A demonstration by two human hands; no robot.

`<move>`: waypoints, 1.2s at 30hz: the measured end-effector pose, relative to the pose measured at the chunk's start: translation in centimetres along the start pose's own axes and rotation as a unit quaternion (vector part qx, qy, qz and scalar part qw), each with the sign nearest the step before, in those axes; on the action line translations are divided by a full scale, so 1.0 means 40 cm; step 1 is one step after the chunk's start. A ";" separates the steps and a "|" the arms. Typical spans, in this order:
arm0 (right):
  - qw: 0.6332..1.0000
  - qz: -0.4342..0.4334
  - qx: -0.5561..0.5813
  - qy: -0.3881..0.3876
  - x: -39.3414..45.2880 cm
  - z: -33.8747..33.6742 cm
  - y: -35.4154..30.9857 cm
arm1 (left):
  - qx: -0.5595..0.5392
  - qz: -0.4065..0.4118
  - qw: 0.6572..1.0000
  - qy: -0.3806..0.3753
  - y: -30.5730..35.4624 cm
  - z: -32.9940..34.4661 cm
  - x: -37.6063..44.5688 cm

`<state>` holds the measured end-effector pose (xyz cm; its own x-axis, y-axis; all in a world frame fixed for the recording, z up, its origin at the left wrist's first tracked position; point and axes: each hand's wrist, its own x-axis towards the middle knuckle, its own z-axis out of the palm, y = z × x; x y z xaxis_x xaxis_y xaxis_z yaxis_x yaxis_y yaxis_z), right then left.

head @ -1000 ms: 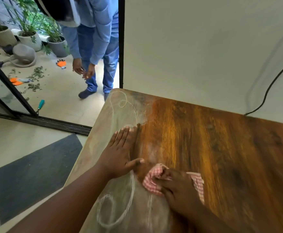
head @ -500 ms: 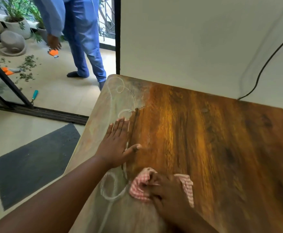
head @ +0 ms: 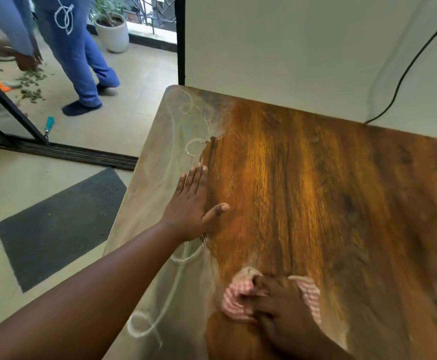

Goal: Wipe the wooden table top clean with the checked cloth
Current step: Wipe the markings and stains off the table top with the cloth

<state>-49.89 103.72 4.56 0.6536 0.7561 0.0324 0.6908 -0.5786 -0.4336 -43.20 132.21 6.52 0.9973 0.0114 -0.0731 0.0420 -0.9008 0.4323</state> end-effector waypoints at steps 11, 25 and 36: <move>0.995 0.087 -0.029 -0.037 0.109 0.057 -0.168 | 0.049 -0.068 0.996 -0.012 0.076 0.058 -0.190; 0.988 0.154 -0.009 -0.030 -0.072 0.059 -0.249 | 0.059 -0.183 0.981 0.001 0.165 0.108 -0.564; 0.978 0.203 0.008 0.038 -0.229 0.069 -0.212 | 0.147 -0.155 0.976 -0.041 0.063 0.069 -0.724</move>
<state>-62.58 102.52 5.46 0.8945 0.4400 -0.0790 0.3651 -0.8210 -0.4391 -72.13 128.40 7.27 0.9306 0.2799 -0.2361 0.3104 -0.9450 0.1030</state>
